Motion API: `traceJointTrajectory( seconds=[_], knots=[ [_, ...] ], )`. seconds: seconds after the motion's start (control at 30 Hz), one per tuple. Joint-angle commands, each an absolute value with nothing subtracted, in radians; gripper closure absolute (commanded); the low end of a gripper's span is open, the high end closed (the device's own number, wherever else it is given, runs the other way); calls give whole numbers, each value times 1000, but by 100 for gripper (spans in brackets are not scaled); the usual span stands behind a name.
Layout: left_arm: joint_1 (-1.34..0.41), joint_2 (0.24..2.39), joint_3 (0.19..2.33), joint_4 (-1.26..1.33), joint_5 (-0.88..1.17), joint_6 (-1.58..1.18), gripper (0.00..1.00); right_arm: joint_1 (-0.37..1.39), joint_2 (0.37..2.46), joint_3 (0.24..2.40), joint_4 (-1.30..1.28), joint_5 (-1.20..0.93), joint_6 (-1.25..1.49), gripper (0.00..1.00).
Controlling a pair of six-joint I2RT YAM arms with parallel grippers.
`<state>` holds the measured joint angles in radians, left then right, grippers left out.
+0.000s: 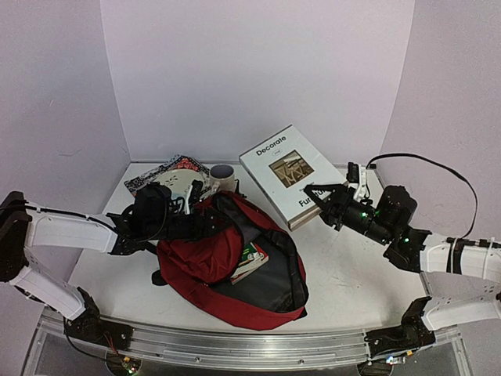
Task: Pack the student bag
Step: Pick up the largest pocket of the bag from the student bag.
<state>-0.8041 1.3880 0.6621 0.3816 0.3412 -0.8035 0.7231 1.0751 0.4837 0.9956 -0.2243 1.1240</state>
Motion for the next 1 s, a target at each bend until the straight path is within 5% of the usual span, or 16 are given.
traceJointTrajectory(
  seconds=[0.0, 0.2, 0.63, 0.97],
  knots=[
    [-813, 1421, 740, 381, 334, -772, 33, 721, 1021, 475, 1029, -264, 1110, 68],
    [-816, 1483, 768, 377, 312, -787, 44, 721, 1002, 444, 1005, -285, 1123, 68],
    [-804, 1400, 926, 149, 211, -635, 99, 721, 903, 443, 811, -352, 1101, 68],
    [-687, 1398, 1118, -44, 280, -536, 100, 738, 864, 418, 740, -460, 1107, 72]
  ],
)
